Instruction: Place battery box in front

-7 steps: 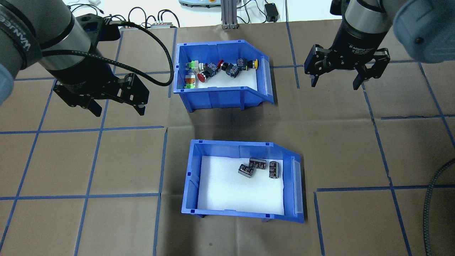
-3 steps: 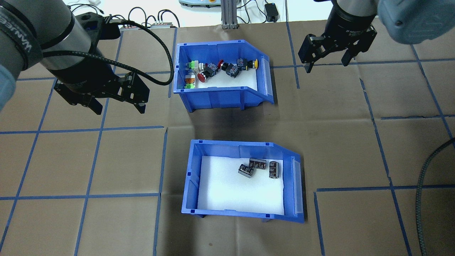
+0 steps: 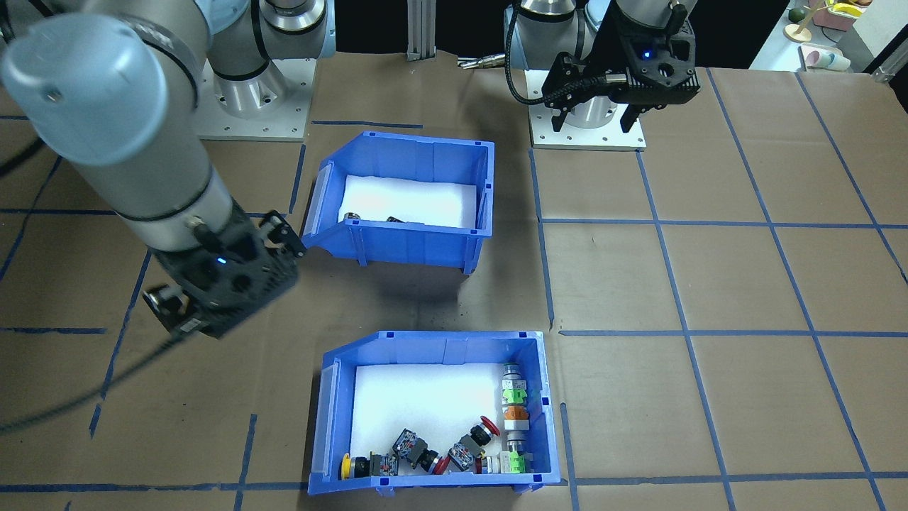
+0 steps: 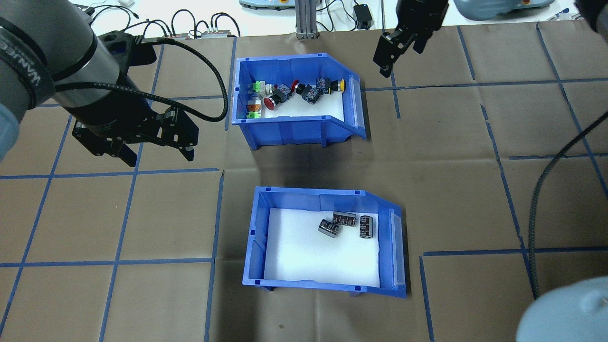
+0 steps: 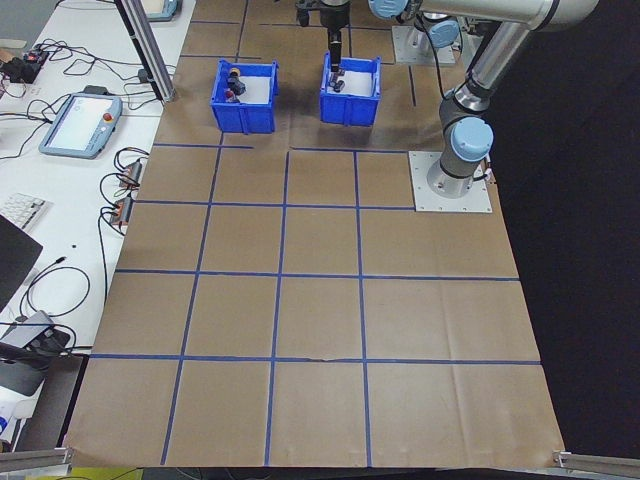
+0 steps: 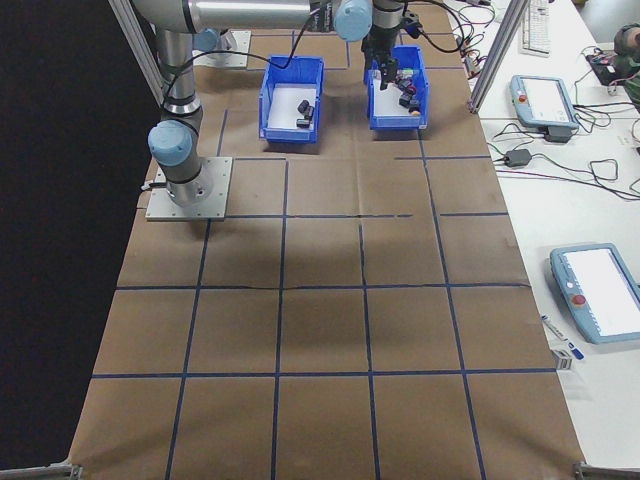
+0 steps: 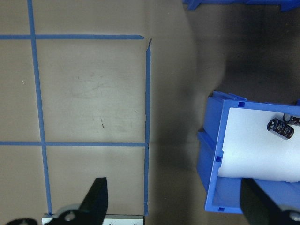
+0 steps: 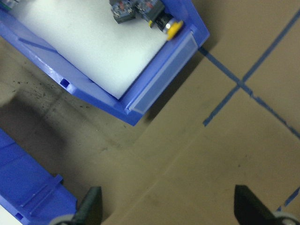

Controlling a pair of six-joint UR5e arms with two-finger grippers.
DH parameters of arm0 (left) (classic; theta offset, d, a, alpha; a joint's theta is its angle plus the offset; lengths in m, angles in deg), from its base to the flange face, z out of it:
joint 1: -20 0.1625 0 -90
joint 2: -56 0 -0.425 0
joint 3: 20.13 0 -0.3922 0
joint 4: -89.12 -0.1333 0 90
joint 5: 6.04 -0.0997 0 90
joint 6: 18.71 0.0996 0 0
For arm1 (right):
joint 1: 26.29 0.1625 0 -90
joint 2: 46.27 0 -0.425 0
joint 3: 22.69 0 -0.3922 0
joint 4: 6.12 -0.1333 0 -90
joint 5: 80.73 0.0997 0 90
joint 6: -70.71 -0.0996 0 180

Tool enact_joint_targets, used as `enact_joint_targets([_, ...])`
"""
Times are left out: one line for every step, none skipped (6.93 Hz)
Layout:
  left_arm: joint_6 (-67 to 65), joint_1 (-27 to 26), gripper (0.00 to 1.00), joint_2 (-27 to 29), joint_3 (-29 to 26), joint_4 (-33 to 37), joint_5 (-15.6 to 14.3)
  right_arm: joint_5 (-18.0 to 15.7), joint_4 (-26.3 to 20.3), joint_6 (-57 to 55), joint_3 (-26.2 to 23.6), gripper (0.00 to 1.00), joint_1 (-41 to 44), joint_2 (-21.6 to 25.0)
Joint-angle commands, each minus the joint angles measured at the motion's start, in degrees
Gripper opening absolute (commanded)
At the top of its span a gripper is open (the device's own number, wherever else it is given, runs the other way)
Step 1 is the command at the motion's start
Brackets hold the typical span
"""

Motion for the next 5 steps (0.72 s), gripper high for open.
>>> enact_joint_targets([-28.6,-0.4,1.0,-4.7,9.4,-0.3,0.4,-0.3,-0.4,8.7,12.8,1.0,6.2,-10.2])
enact_joint_targets([-40.7,-0.8,1.0,-7.1,14.1,-0.3,2.2,0.3,-0.7,13.7,15.3,1.0,9.6,-12.2])
enact_joint_targets([-52.6,-1.0,1.0,-9.7,18.6,-0.3,8.4,0.4,-1.0,16.5,14.8,1.0,12.9,-13.0])
enact_joint_targets([-62.3,-1.3,1.0,-10.6,21.8,-0.8,11.3,0.1,-1.0,17.2,14.4,1.0,17.2,-13.3])
enact_joint_targets([-66.6,-3.2,1.0,-10.5,22.9,-1.7,15.7,-0.2,-1.1,17.9,13.8,1.0,19.1,-14.3])
